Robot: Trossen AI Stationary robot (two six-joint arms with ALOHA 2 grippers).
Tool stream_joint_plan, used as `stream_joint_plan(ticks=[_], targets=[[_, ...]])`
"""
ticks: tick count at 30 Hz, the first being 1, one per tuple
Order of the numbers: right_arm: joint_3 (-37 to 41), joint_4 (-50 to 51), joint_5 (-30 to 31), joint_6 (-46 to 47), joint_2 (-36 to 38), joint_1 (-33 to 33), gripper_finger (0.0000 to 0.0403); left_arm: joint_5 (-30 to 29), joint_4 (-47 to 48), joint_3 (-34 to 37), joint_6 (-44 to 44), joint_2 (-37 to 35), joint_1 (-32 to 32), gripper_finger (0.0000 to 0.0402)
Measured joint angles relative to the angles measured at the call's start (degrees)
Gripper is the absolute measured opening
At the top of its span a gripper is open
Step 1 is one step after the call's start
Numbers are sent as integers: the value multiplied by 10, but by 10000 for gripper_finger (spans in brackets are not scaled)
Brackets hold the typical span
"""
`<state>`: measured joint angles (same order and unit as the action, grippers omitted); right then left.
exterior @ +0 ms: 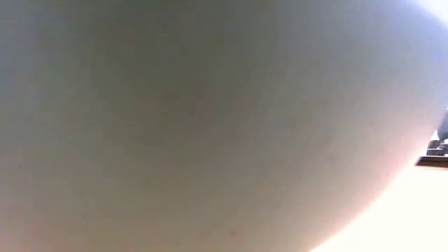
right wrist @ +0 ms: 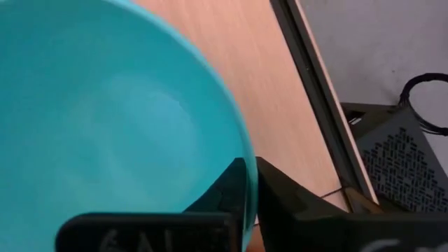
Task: Place and stack bowls onto a shelf
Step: Put the green bowl on the shelf, then put the orange bowl on the shelf
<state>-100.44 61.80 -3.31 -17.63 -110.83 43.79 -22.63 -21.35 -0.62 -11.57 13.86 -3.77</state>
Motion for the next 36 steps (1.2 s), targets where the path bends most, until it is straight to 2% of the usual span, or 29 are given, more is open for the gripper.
stream_joint_plan(ticks=[10,15,18,22,26,32,36], targets=[[0,2,0,-21,0,-7,86,-8,0,0,-35,0,0,26],[0,2,0,-73,20,-27,97,-56,3,-1,-61,0,0,26],[0,-5,0,-88,48,-40,97,-95,39,-25,-66,0,0,26],[0,-15,2,-90,99,-55,98,-107,174,-89,-62,0,0,26],[0,-31,2,-87,157,-61,98,-107,262,-165,24,5,0,26],[-1,-51,2,-68,220,-60,98,-98,256,-234,202,4,0,26],[-1,-52,2,-69,245,-60,98,-88,258,-254,218,4,0,26]])
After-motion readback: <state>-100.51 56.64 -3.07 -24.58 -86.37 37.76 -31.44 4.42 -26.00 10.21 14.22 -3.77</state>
